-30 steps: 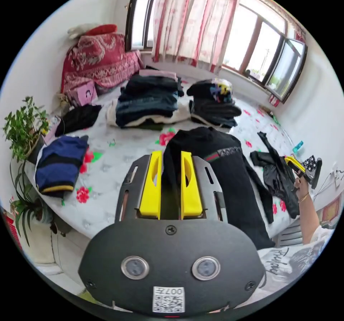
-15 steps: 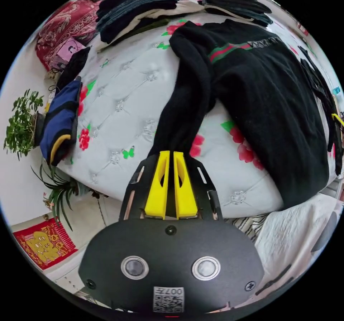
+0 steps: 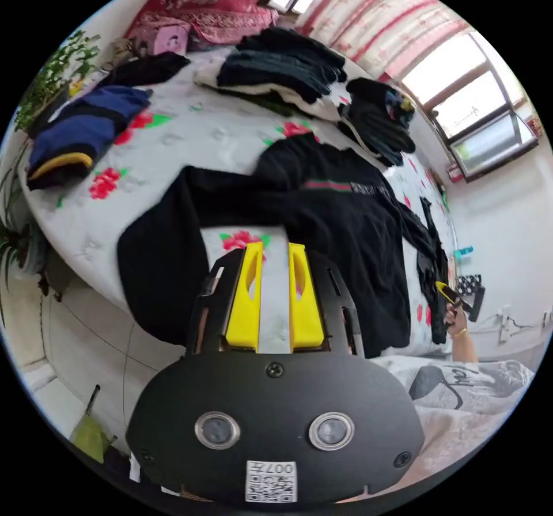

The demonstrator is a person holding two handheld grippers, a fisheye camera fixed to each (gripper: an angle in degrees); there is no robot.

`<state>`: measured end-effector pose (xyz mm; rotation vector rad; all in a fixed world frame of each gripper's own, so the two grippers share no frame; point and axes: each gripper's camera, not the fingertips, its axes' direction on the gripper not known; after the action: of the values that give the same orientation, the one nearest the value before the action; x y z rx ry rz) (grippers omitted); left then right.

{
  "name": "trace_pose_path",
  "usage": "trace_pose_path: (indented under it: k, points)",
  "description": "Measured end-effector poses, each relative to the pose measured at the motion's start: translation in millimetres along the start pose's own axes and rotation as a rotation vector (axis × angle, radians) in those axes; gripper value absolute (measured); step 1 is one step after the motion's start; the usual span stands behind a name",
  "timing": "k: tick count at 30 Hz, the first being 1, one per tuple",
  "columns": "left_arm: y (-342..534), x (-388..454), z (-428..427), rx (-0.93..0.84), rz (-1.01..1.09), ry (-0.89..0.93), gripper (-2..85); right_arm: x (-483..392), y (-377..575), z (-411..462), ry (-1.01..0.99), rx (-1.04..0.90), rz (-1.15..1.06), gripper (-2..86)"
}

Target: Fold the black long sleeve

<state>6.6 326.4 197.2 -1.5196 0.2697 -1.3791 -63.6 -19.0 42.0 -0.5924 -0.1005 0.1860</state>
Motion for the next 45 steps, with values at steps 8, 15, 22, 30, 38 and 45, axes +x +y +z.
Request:
trace_pose_path:
  k: [8, 15, 22, 30, 38, 45]
  points:
    - [81, 78, 69, -0.326, 0.179, 0.196, 10.4, -42, 74, 58, 0.003, -0.261, -0.127, 7.7]
    - [71, 73, 40, -0.342, 0.225, 0.247, 1.3, -83, 76, 50, 0.075, -0.317, -0.271, 1.2]
    - [46, 66, -97, 0.032, 0.274, 0.366, 0.6, -63, 58, -94, 0.05, 0.083, -0.143, -0.1]
    - [107, 18, -40, -0.168, 0.114, 0.332, 8.6, -52, 60, -57, 0.129, -0.059, -0.055, -0.2]
    - [144, 98, -10, -0.288, 0.44, 0.21, 11.6, -49, 53, -73, 0.066, -0.071, 0.006, -0.3]
    - [117, 110, -47, -0.268, 0.491, 0.277, 0.0, -51, 40, -112, 0.014, -0.038, 0.028, -0.2]
